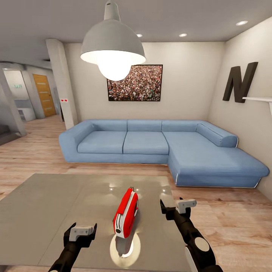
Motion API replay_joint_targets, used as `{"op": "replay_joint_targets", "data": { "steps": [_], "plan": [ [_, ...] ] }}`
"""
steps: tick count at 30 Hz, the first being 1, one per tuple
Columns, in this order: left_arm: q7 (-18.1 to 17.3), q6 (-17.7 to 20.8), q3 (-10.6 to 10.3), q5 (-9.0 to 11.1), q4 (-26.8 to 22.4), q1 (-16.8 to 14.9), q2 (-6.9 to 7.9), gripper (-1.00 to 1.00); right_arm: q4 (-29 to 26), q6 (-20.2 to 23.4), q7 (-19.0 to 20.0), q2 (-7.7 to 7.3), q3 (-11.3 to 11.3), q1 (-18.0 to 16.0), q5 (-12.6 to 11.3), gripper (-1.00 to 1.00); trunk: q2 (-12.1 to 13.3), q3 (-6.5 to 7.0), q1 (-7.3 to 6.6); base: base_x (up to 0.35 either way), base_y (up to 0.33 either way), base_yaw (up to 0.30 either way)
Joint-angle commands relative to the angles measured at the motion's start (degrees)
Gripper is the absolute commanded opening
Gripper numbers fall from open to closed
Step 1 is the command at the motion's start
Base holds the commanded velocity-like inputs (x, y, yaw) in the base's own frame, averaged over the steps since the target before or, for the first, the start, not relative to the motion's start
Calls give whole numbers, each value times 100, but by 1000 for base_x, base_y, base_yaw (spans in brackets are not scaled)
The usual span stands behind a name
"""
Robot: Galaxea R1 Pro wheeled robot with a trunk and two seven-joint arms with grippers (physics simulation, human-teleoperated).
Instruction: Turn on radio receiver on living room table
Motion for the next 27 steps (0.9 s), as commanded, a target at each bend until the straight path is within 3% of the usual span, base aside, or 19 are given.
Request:
{"op": "replay_joint_targets", "data": {
  "steps": [1,15,27],
  "plan": [
    [0,0,0,2,3,0,0,100,0,0,0,0,0,0,0,100,0,0,0,32,-43,0],
    [0,0,-1,10,8,0,0,100,0,-3,0,0,0,0,1,100,0,0,0,100,-123,0],
    [0,0,-8,13,11,0,0,100,0,-1,0,0,0,0,1,100,0,0,0,13,-17,0]
  ]
}}
